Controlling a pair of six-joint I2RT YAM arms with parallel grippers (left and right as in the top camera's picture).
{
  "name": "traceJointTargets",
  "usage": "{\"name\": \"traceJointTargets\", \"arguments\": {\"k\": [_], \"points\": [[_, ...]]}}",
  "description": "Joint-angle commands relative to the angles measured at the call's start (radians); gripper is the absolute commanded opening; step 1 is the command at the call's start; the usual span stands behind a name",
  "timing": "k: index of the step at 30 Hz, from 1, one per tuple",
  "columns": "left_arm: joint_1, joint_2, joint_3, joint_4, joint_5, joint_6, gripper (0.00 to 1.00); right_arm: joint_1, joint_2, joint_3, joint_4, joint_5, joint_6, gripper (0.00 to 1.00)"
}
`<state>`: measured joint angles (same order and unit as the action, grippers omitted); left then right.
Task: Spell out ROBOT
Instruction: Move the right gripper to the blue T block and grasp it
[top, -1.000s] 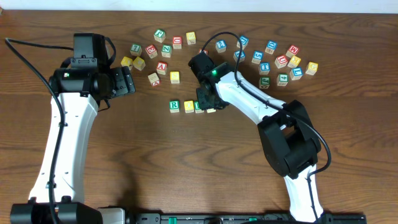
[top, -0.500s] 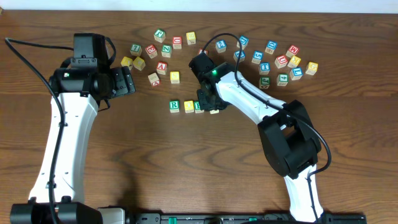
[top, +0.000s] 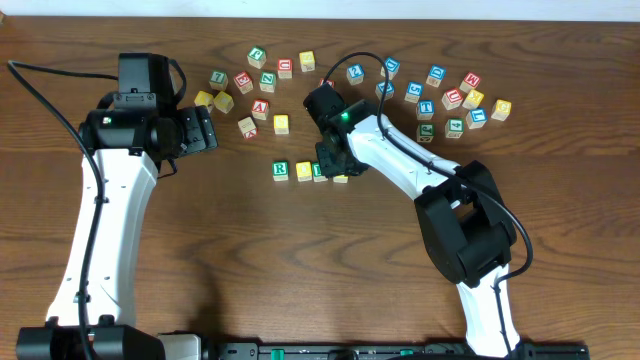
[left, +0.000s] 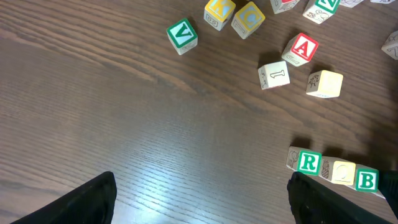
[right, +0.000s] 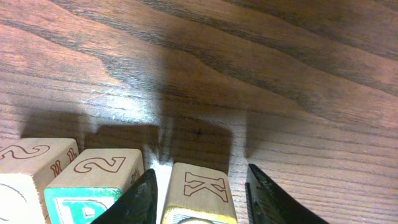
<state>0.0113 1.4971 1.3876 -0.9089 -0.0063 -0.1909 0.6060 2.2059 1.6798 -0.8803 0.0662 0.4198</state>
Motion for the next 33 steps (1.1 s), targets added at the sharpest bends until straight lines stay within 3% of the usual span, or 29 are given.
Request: {"name": "traceJointTargets", "arguments": {"k": [1,18,26,33], "points": [[0.005,0.007,0.010,0.002,-0.012,-0.013,0.87,-0.011,-0.011,0.016,0.000,0.002,-0.011,0.38],[0.005,0.006,0.010,0.017,-0.012,-0.013,0.87,-0.073,-0.231,0.021,0.031,0.001,-0.017,0.39],[0.005,0.006,0.010,0.026,-0.012,-0.013,0.87,-0.163,-0.325,0.068,0.043,-0.072,-0.043,0.54],[0.005,0.007,0.010,0.028,-0.012,-0.013,0.87,-0.238,-0.323,0.114,0.061,-0.062,-0.044,0.54]]}}
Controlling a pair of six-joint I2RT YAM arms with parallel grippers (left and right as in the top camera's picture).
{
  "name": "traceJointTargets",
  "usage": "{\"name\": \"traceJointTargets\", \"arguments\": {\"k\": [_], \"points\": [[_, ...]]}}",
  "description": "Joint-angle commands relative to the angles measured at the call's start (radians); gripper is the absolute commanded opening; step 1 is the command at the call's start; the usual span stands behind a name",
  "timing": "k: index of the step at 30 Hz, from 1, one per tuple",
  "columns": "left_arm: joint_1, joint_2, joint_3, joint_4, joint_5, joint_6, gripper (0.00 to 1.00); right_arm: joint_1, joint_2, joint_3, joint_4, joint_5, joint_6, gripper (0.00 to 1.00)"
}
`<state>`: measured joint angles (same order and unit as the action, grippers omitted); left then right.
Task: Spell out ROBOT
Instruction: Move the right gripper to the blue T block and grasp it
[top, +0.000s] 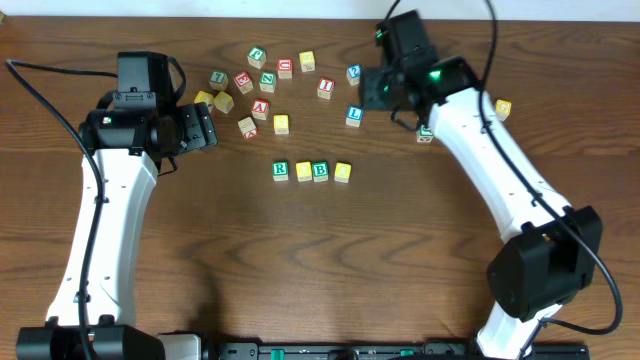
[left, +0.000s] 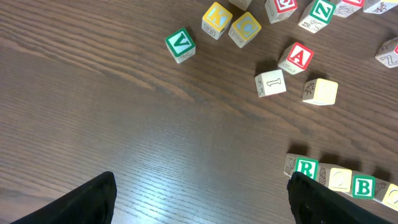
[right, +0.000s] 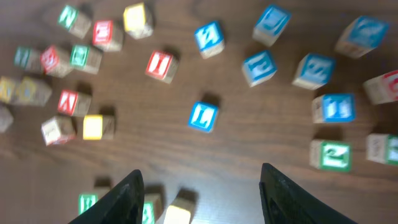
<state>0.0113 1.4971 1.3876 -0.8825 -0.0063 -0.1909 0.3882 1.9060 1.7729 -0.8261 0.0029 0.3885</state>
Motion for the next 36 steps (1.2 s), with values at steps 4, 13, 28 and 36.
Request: {"name": "traceJointTargets", "arguments": {"k": [4,13,28,36], "points": [[0.005,0.007,0.010,0.002,-0.012,-0.013,0.87,-0.045,0.000,0.021,0.052,0.051,-0.039,0.56],[0.005,0.007,0.010,0.002,-0.012,-0.013,0.87,-0.103,0.011,0.020,0.033,0.097,-0.030,0.55],[0.005,0.006,0.010,0.002,-0.012,-0.013,0.87,-0.224,0.196,0.020,0.013,0.079,-0.129,0.57],[0.005,0.007,0.010,0.001,-0.012,-0.013,0.87,-0.225,0.277,0.020,0.105,0.132,-0.185,0.52]]}}
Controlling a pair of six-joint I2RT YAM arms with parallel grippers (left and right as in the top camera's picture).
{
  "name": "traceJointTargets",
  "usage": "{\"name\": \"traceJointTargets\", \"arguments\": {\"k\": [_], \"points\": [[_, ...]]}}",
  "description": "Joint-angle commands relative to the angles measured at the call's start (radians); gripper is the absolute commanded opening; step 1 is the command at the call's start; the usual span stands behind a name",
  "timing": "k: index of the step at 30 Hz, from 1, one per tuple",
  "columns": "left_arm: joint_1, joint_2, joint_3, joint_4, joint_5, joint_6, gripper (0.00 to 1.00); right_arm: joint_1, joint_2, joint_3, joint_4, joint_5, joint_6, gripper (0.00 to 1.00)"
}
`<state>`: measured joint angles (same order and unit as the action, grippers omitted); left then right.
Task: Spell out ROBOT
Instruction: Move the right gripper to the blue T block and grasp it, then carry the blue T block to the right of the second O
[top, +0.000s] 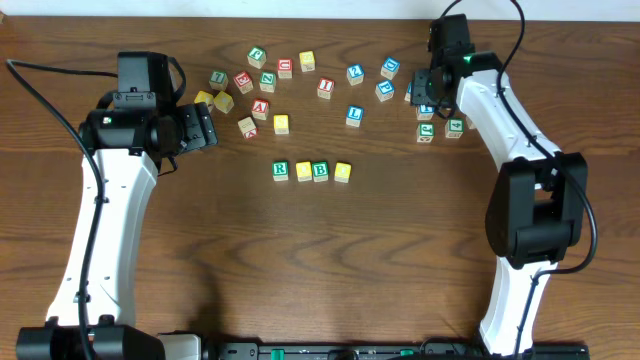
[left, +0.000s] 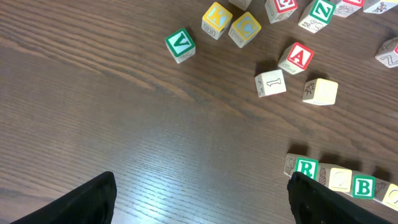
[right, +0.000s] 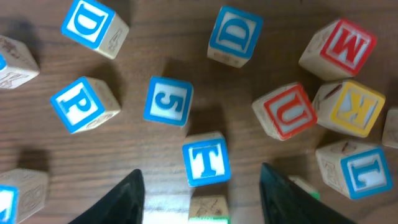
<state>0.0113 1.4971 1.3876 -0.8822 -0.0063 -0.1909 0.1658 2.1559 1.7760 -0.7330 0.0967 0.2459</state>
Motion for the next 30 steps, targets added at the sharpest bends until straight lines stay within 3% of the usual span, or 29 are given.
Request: {"name": "traceJointTargets", "arguments": {"k": [1,13,30], "points": [[0.005,0.007,0.010,0.001,-0.012,-0.013,0.87,-0.005,0.042,0.017,0.018,0.058,-0.042,0.51],[0.005,0.007,0.010,0.001,-0.012,-0.013,0.87,-0.016,0.147,0.016,0.042,0.017,-0.085,0.45],[0.005,0.007,0.010,0.001,-0.012,-0.013,0.87,-0.016,0.138,0.024,0.050,0.026,-0.087,0.35]]}}
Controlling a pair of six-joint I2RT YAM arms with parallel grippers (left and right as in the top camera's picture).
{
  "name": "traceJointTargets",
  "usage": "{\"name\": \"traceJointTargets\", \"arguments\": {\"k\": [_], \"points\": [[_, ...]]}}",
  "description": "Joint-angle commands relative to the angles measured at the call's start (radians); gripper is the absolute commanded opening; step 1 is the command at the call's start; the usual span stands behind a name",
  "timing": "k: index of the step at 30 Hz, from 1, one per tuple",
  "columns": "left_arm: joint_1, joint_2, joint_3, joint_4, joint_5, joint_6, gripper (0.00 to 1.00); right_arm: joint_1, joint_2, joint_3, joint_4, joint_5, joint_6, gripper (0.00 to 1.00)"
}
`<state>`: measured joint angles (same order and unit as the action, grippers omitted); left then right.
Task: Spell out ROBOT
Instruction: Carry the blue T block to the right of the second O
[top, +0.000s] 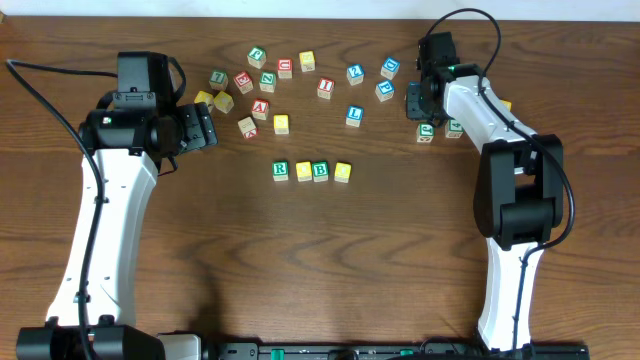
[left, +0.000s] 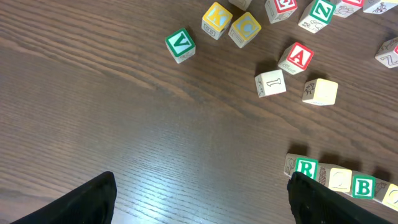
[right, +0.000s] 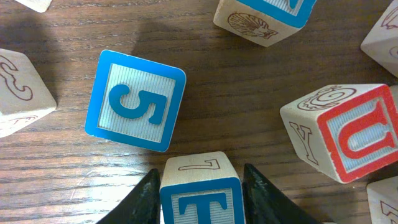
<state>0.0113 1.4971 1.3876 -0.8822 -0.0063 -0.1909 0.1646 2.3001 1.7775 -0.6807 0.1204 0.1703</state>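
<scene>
A row of blocks stands mid-table: green R (top: 280, 170), yellow O (top: 303, 171), green B (top: 320, 171) and a yellow block (top: 342, 171). The left wrist view shows the R (left: 308, 167) and B (left: 364, 185) at its lower right. At the back right, my right gripper (right: 199, 169) is low over the table and shut on the blue T block (right: 200, 202), one finger against each side. In the overhead view the right gripper (top: 415, 103) hides the T. My left gripper (left: 202, 193) hangs open over bare wood at the left, holding nothing.
Loose blocks crowd the T: a blue 5 (right: 135, 99) just behind it and a red U (right: 354, 134) to its right. More blocks lie along the back, among them a green V (left: 181, 45) and a red A (left: 300, 57).
My right gripper has come down from above the blue T and now has its fingers against the block's sides. The left arm and the row have not moved.
My right gripper was first at the row's right end, around the yellow block beside the B. Then it was high over the back blocks, with four blocks standing in the row. Then it hung open above the blue T, and now it grips that block.
</scene>
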Motion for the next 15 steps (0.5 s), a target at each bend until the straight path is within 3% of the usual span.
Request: {"name": "traceJointTargets", "arguments": {"k": [1,15], "points": [[0.005,0.007,0.010,0.001,-0.012,-0.013,0.87,-0.015,-0.009,0.024,-0.005,0.002,-0.011,0.34],[0.005,0.007,0.010,0.001,-0.012,-0.013,0.87,-0.002,-0.170,0.030,-0.058,-0.008,-0.011,0.16]]}}
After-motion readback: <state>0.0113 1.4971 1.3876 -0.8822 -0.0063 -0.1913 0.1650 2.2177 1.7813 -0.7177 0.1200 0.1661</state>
